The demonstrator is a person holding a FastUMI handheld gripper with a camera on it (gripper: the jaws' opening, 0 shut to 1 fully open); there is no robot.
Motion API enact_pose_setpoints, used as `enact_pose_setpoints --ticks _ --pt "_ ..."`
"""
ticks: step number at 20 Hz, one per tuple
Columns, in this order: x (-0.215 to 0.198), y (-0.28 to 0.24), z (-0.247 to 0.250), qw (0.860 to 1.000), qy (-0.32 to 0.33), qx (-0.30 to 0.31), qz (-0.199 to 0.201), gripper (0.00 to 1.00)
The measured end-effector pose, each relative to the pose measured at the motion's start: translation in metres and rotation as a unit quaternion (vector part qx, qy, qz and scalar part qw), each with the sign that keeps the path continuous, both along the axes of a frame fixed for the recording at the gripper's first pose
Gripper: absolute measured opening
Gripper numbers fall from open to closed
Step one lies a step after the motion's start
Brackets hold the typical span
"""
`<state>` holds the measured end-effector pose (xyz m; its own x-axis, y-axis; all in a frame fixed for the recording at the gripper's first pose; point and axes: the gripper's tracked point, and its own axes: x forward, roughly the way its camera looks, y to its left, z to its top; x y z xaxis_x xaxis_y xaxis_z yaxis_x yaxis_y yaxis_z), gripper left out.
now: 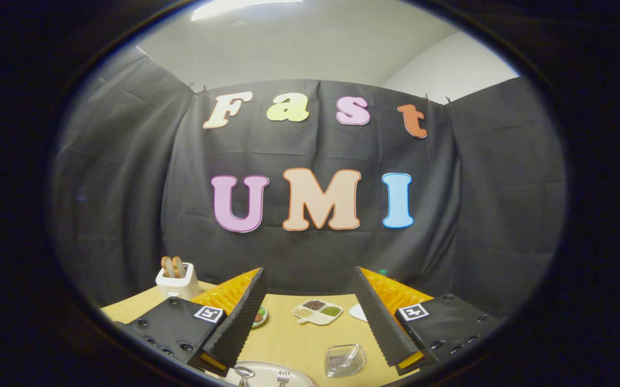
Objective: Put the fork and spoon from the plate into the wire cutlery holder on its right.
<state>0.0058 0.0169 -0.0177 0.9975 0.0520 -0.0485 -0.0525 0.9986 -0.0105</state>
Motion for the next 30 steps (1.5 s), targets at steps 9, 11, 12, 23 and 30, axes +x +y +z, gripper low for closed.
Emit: enact_pose_setpoints --ticks 9,11,12,23,30 --pt "-0.004 0.023 -0.029 0.999 0.023 0.001 0.048 1.00" --pt "-0.006 0.025 -0.039 0.998 0.036 0.002 0.053 1.00" --pt "-0.006 0.025 -0.044 0.998 0.042 0.001 0.054 1.00" --pt "-0.021 0.037 -0.128 0.985 0.151 -0.023 0.084 1.00" --pt "-0.034 0.039 -0.174 0.972 0.206 -0.053 0.097 1.00"
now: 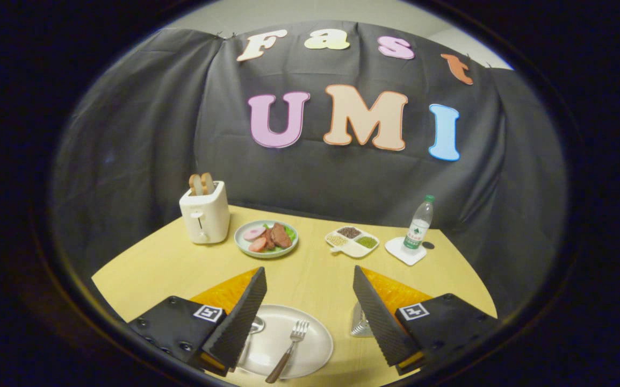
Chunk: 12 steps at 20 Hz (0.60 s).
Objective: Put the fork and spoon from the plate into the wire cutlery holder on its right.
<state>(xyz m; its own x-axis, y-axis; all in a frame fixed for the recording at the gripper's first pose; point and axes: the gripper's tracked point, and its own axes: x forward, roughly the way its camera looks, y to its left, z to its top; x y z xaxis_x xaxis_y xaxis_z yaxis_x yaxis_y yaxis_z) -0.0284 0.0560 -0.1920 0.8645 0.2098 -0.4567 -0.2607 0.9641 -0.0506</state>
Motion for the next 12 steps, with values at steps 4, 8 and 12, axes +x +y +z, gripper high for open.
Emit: enact_pose_setpoints --ticks 4,8,12 --pt "-0.009 0.005 -0.027 0.999 0.036 -0.007 0.011 1.00" --pt "-0.016 0.005 -0.048 0.998 0.065 -0.014 0.010 1.00" --pt "-0.023 0.003 -0.072 0.995 0.102 -0.018 0.007 1.00"
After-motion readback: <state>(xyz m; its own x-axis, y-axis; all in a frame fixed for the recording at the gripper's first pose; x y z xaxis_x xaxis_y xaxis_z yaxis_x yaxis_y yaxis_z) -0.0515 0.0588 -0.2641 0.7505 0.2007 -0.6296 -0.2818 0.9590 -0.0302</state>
